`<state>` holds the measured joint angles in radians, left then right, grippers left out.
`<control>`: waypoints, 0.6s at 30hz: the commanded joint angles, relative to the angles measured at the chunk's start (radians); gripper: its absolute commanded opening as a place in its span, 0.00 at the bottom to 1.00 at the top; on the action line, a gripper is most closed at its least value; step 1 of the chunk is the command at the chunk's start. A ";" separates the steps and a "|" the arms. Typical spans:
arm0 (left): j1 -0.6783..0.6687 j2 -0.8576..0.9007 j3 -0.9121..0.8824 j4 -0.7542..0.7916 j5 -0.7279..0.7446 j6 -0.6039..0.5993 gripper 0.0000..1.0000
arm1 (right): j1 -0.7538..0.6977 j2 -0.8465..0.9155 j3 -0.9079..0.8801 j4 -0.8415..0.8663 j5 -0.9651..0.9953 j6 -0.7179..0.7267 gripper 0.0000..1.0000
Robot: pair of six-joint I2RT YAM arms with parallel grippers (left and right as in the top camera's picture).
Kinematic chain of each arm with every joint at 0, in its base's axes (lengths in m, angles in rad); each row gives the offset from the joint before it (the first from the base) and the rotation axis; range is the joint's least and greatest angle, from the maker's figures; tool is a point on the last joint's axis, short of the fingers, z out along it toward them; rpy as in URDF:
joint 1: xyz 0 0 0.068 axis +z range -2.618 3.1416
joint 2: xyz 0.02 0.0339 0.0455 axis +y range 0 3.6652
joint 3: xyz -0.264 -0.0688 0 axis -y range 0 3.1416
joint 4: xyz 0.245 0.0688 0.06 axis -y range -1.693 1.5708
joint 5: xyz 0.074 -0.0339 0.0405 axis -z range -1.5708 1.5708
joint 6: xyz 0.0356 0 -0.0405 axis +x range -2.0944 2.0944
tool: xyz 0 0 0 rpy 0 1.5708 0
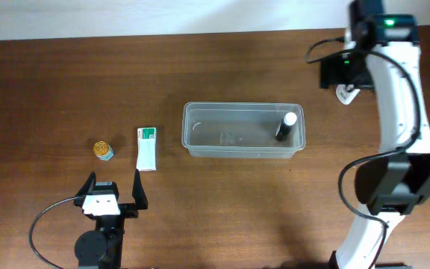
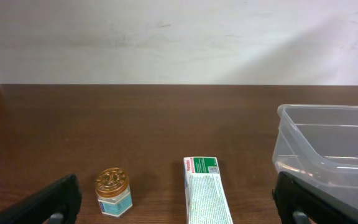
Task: Pack container
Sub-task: 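Move the right gripper back right over the white spray bottle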
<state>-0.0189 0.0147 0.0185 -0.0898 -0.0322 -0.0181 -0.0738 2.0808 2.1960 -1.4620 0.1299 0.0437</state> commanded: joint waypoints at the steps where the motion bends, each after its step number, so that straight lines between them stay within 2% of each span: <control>1: 0.007 -0.009 -0.004 -0.001 0.014 0.012 0.99 | -0.055 -0.010 0.020 0.031 -0.036 -0.125 1.00; 3: 0.007 -0.009 -0.004 -0.001 0.014 0.011 0.99 | -0.093 -0.010 0.020 0.061 -0.080 -0.136 0.98; 8: 0.007 -0.009 -0.004 -0.001 0.014 0.011 0.99 | -0.151 -0.009 0.020 0.105 -0.229 -0.312 0.99; 18: 0.007 -0.009 -0.004 -0.001 0.014 0.011 0.99 | -0.140 0.104 0.019 0.154 -0.223 -0.320 0.98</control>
<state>-0.0189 0.0147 0.0185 -0.0895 -0.0322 -0.0181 -0.2226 2.1136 2.2021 -1.3128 -0.0723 -0.2527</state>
